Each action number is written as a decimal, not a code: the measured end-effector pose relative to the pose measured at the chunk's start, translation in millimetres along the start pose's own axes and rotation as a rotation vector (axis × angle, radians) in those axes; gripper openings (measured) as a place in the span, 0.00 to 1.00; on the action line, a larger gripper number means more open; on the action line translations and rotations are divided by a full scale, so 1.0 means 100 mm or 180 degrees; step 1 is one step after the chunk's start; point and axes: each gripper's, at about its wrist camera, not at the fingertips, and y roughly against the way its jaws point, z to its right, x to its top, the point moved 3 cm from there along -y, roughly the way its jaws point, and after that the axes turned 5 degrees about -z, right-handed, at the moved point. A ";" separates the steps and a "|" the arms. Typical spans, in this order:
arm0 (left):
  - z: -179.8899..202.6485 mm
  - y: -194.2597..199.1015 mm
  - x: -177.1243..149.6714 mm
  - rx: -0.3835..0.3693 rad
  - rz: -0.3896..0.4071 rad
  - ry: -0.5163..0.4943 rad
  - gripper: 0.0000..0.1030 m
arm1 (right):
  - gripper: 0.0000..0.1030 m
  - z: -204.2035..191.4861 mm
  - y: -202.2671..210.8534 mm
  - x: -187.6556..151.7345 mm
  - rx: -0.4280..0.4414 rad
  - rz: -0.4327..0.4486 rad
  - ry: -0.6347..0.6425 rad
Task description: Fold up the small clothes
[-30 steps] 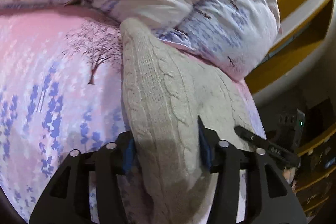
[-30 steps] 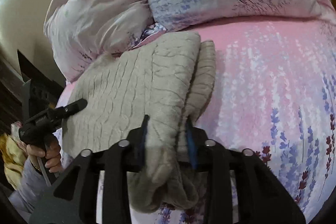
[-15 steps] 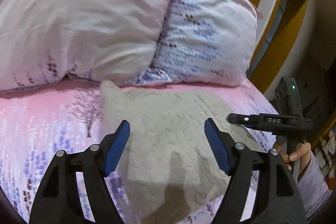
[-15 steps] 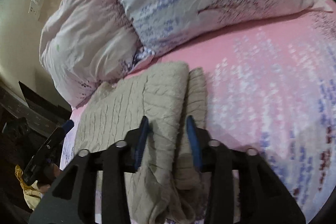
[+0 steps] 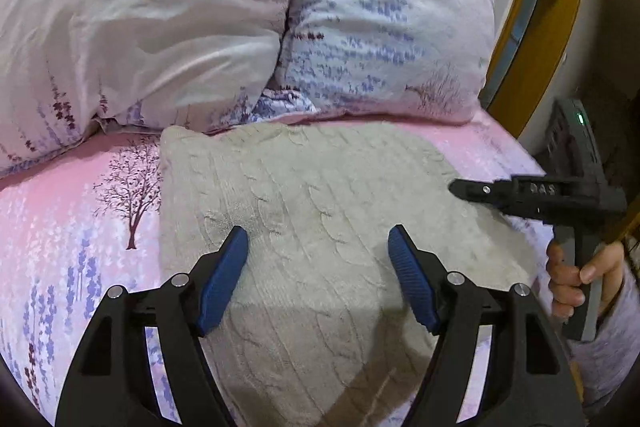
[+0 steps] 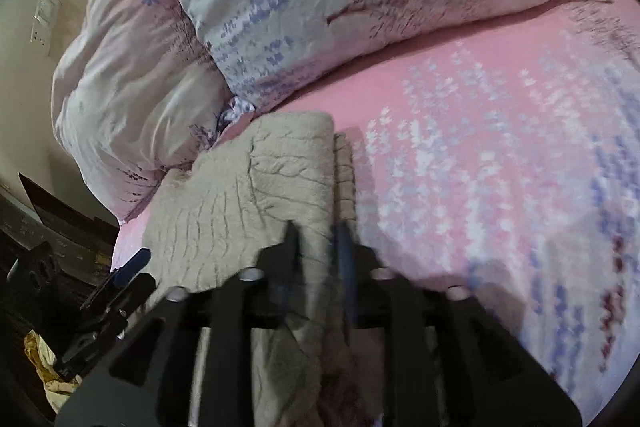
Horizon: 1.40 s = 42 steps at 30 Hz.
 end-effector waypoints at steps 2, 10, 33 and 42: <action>-0.06 0.16 -0.01 -0.0116 0.0069 0.0119 0.71 | 0.32 -0.04 0.18 -0.08 -0.0042 0.0147 0.0109; -0.12 0.35 -0.38 0.0055 0.0080 0.0091 0.71 | 0.31 -0.57 0.61 -0.68 -0.0072 0.0499 0.1182; -0.05 0.59 -1.08 0.0748 -0.0299 0.0396 0.96 | 0.98 -0.48 0.56 -1.38 -0.1194 0.0490 0.0925; 0.03 0.36 -1.10 0.1083 -0.0528 0.0316 0.99 | 0.98 -0.61 0.20 -1.47 -0.1480 0.0200 0.1068</action>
